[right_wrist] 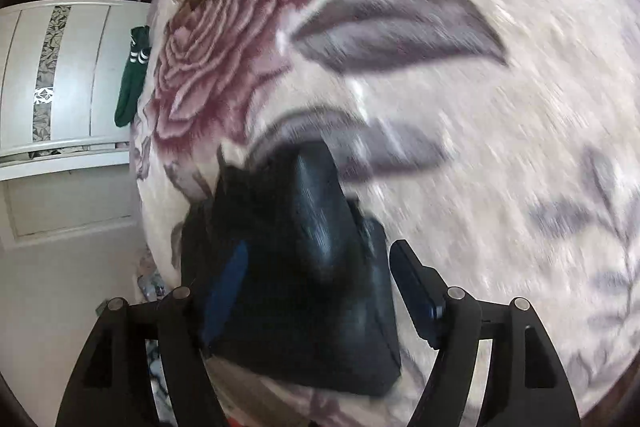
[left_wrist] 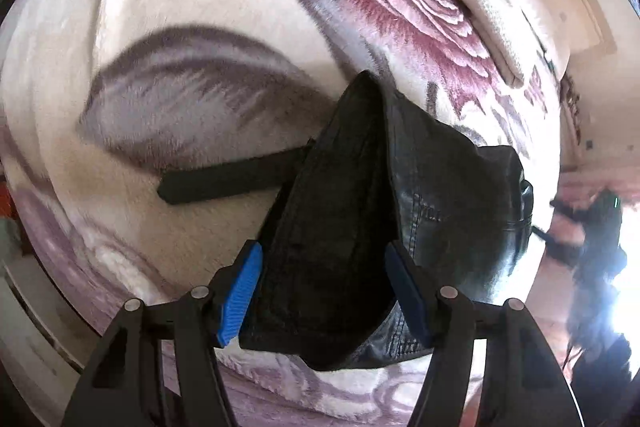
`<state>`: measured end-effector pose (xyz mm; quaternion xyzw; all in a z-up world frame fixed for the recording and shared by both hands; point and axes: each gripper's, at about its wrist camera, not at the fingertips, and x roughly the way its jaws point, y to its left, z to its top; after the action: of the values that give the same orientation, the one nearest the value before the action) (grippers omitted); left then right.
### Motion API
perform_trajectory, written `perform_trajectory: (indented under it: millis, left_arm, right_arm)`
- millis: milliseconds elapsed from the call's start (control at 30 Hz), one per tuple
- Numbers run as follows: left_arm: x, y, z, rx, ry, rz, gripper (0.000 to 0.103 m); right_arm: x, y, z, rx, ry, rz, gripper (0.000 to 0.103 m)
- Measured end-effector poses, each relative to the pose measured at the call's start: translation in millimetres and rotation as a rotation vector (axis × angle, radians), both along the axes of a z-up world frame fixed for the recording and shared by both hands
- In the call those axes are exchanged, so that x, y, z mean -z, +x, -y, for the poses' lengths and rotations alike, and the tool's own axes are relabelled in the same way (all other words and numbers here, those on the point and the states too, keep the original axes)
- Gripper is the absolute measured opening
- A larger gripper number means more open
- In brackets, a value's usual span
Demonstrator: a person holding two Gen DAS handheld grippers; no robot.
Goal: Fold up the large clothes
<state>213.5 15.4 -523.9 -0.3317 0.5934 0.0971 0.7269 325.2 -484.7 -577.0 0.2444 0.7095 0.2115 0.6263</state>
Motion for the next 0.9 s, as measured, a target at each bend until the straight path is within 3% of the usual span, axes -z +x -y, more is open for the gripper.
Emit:
perform_trajectory:
  millis: [67, 100, 133, 167, 267, 333, 400, 433, 500, 533, 633, 700, 767, 800, 833, 867, 900]
  left_arm:
    - [-6.2, 8.2, 2.1, 0.022, 0.035, 0.008, 0.062]
    - [-9.7, 13.9, 2.4, 0.026, 0.058, 0.008, 0.062]
    - [-10.5, 17.3, 1.4, 0.027, 0.055, 0.018, 0.062]
    - [-10.8, 21.3, 1.1, 0.028, 0.044, 0.027, 0.062]
    - [-10.3, 40.3, 5.0, 0.049, 0.034, 0.038, 0.062]
    - [-9.7, 50.9, 7.9, 0.071, 0.04, 0.032, 0.062]
    - [-9.4, 62.9, 9.4, 0.089, 0.03, 0.039, 0.062]
    - [-9.4, 71.0, 10.3, 0.1, 0.031, 0.041, 0.062]
    - [-6.1, 86.5, 11.5, 0.124, 0.012, 0.042, 0.062]
    - [-1.3, 96.7, 12.7, 0.138, 0.013, 0.034, 0.062]
    - [23.7, 128.6, 16.1, 0.175, -0.019, -0.003, 0.062]
    - [45.2, 148.4, 19.5, 0.202, -0.067, -0.044, 0.062]
    - [64.2, 164.7, 27.9, 0.25, -0.05, -0.095, 0.06]
    - [66.7, 169.6, 32.7, 0.274, -0.024, -0.091, 0.057]
    - [65.0, 172.8, 38.6, 0.305, 0.015, -0.074, 0.03]
    - [61.1, 173.8, 43.0, 0.332, 0.043, -0.05, 0.008]
    - [57.7, 173.5, 45.6, 0.346, 0.052, -0.036, 0.004]
  right_arm:
    - [12.5, 14.0, -17.1, -0.028, 0.027, -0.011, 0.075]
    - [25.9, 20.7, -28.3, -0.052, 0.025, -0.047, 0.049]
    - [31.3, 22.8, -32.1, -0.049, 0.02, -0.05, 0.035]
    - [35.7, 24.0, -32.5, -0.016, -0.002, -0.042, 0.031]
    - [49.2, 8.1, 0.2, 0.284, 0.067, -0.11, 0.026]
    - [78.4, -23.5, 33.5, 0.582, 0.211, -0.264, 0.026]
    - [93.6, -38.2, 41.6, 0.666, 0.286, -0.348, 0.03]
    - [89.3, -34.3, 40.0, 0.623, 0.276, -0.328, 0.035]
    - [69.9, -18.7, 30.9, 0.474, 0.224, -0.249, 0.065]
    - [61.4, -12.4, 28.0, 0.426, 0.204, -0.224, 0.072]
    - [52.3, 3.1, 27.6, 0.39, 0.189, -0.192, 0.076]
    - [61.7, 13.4, 27.7, 0.388, 0.177, -0.223, 0.076]
    - [75.2, 17.8, 24.7, 0.375, 0.186, -0.277, 0.076]
    - [84.0, 19.4, 19.9, 0.362, 0.183, -0.316, 0.074]
    - [92.4, 18.9, 15.0, 0.354, 0.191, -0.354, 0.064]
    - [97.2, 17.0, 12.6, 0.37, 0.196, -0.373, 0.028]
    - [100.4, 14.9, 11.8, 0.405, 0.211, -0.382, 0.027]
